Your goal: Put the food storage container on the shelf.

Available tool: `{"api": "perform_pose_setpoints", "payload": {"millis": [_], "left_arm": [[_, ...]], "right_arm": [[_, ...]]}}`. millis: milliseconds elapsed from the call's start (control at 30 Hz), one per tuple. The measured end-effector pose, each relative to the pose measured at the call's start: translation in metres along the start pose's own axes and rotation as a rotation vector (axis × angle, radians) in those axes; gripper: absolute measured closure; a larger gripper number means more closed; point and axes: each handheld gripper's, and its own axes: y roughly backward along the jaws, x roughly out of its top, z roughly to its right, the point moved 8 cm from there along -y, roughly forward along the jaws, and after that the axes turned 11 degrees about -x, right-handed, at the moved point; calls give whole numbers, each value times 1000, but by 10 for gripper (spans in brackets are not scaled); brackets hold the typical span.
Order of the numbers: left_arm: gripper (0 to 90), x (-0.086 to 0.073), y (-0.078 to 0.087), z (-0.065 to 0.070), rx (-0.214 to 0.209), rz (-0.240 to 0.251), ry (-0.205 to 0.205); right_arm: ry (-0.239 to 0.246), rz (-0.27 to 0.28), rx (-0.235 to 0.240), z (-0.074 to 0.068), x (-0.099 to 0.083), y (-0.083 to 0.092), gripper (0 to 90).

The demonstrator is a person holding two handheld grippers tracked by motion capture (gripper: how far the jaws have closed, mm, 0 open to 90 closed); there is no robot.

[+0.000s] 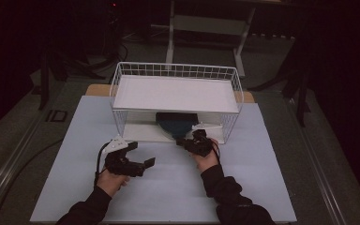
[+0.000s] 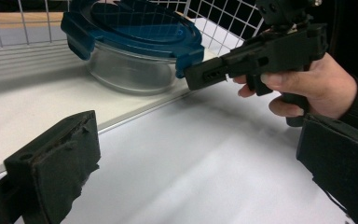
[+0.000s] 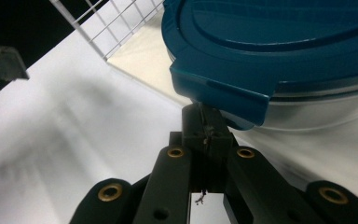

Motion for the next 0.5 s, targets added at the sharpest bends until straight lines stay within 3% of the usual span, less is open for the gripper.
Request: {"api": "perform_pose_setpoints", "payload": {"millis": [167,267,333,400,500], "left_arm": [[0,-1,0,0,-2,-1,-1],[0,-1,-1,1,-2,-7,-6],[0,-2,-1,2,-6,-8,-9],[0,-2,-1,4,-11,-8,-8],[0,-1,-1,6,-25,-2,-1]], "right_arm": [[-27,1,-1,6,3,-1,897],[2,8,-14,4,3,-2,892],[-2,12,-4,2,3,-2,862],[25,14,4,-3,2,1,837],[45,31,26,-10,-1,10,713]]}}
